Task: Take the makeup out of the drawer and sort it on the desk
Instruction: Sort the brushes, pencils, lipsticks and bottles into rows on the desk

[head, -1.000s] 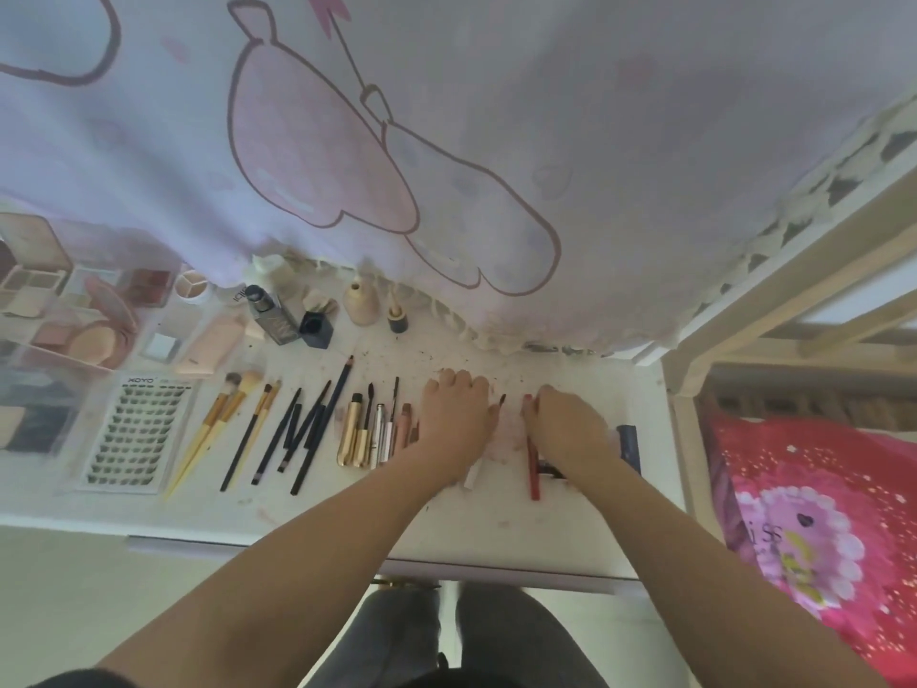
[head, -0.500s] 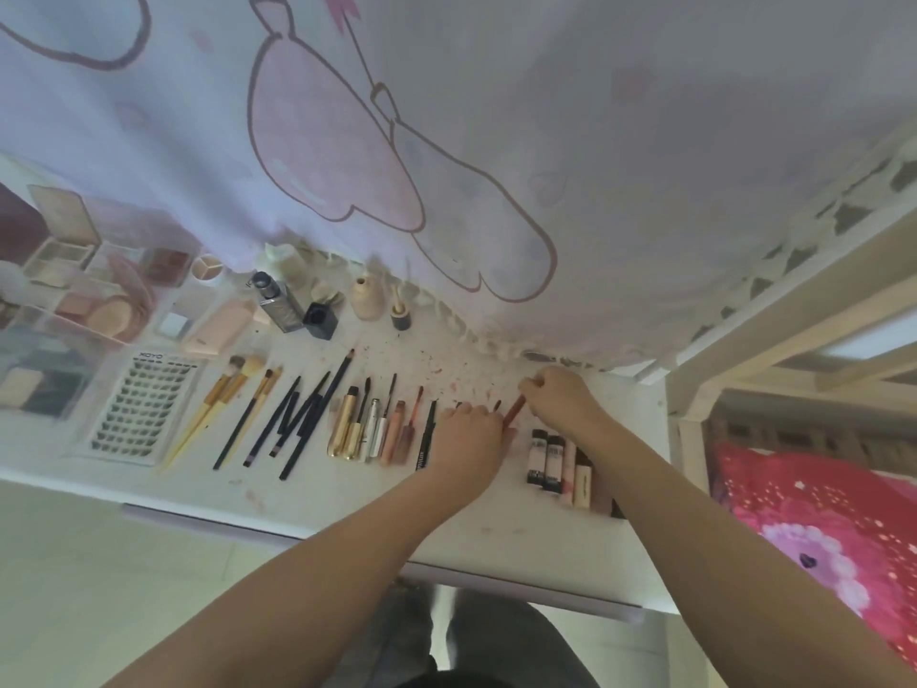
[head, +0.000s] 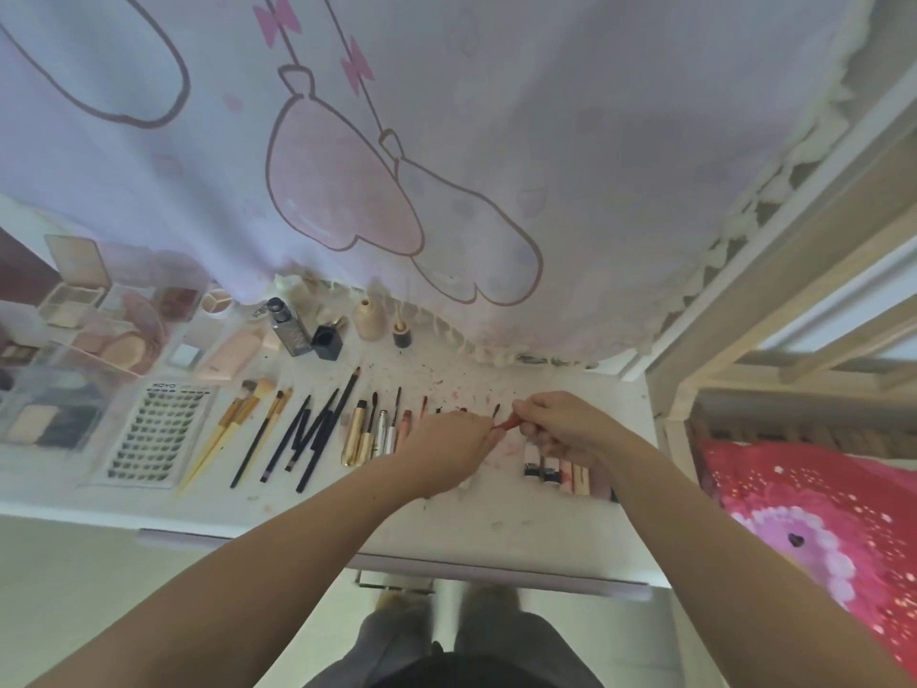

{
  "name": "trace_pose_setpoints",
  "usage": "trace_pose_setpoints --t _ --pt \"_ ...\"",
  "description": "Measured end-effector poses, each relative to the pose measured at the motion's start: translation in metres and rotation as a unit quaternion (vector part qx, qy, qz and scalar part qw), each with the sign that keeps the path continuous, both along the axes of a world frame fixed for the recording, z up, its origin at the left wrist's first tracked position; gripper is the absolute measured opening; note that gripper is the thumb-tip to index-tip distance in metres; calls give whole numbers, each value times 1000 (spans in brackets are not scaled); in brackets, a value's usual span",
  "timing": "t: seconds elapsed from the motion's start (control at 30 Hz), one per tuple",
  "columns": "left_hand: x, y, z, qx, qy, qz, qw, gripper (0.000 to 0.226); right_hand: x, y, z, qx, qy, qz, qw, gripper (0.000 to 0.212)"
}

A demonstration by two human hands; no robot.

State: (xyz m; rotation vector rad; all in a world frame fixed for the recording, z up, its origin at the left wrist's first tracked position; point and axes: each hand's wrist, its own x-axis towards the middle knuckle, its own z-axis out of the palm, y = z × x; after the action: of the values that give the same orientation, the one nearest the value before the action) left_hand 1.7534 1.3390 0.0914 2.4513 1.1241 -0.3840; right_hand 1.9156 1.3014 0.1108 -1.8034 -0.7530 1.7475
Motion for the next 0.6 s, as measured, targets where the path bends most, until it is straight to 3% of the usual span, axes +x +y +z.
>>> trace_pose_setpoints --t 0.23,0.4,0.5,0.6 --pt "-7 -2 0 -25 2 -15 1000 42 -2 -9 -2 -6 48 -27 998 23" --pt "-49 -1 -3 -116 3 62 991 34 65 -25 -7 22 13 -162 987 20" --pt "-43 -9 -9 -137 -18 107 985 35 53 -22 -2 19 -64 -52 996 15" --pt "1 -17 -16 -123 -46 127 983 33 20 -12 -12 11 -141 34 989 24"
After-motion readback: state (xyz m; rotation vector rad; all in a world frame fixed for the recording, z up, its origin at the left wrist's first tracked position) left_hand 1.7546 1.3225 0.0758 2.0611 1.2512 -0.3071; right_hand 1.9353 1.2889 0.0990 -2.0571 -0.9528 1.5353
